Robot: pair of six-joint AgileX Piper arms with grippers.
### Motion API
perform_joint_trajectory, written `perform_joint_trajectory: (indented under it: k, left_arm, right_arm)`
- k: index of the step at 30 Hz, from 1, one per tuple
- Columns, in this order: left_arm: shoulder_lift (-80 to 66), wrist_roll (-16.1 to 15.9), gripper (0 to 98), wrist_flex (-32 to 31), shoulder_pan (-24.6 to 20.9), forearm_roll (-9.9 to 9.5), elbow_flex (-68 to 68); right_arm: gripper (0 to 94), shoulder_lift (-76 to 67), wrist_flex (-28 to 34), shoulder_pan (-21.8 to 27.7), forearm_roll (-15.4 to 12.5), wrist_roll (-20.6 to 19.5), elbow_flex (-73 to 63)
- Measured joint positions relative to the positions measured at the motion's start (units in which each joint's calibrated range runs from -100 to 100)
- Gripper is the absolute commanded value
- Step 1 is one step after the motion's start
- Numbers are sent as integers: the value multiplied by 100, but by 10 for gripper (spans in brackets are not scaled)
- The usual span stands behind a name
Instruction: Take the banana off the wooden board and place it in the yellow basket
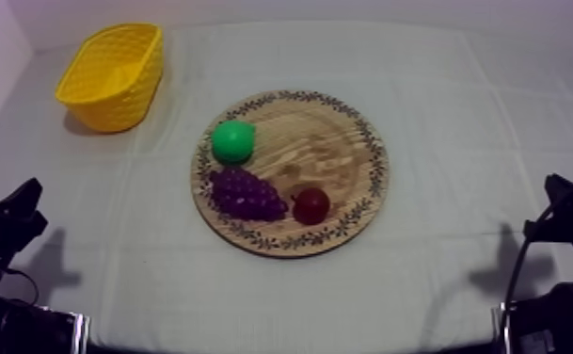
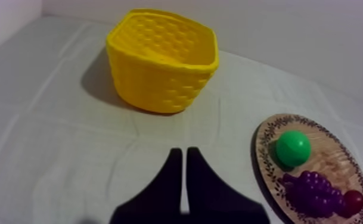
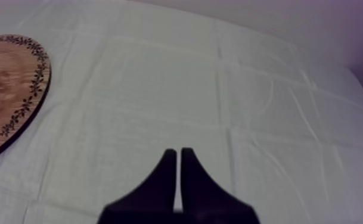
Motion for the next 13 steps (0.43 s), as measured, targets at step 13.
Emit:
perform_joint_trajectory:
  k: [13]
  left_arm:
    - [0,61,2,7,0,-12,0]
  right_arm:
    - [4,0,0,0,0,0,0]
